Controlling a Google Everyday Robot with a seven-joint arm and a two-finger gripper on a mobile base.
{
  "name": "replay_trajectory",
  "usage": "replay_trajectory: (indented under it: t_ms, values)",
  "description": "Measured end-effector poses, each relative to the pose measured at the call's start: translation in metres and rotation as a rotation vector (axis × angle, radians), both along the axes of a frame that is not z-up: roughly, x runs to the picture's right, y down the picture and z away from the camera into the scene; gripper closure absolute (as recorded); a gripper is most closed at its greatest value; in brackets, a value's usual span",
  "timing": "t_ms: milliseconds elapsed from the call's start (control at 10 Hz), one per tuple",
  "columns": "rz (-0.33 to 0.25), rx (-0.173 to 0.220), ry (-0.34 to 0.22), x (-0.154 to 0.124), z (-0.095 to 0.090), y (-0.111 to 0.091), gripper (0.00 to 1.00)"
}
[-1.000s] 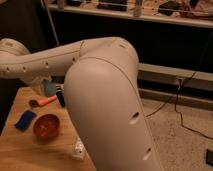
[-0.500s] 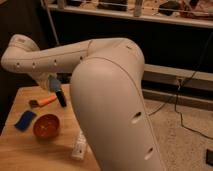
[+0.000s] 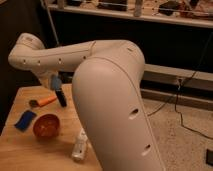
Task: Place the ceramic cup over the eraser
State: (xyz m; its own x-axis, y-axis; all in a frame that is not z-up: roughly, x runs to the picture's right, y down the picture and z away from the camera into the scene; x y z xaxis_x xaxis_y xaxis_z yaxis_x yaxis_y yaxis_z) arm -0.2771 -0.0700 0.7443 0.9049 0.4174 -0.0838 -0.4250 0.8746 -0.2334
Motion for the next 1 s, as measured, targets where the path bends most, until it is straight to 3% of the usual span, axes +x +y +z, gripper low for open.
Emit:
replay_trajectory:
  t_ms: [400, 1000]
  values:
    - [-0.001, -0.048, 0.009, 0.001, 0.019, 0.004, 1.00]
    - [-0.014, -0.083, 0.018, -0.002, 0.039, 0.008, 1.00]
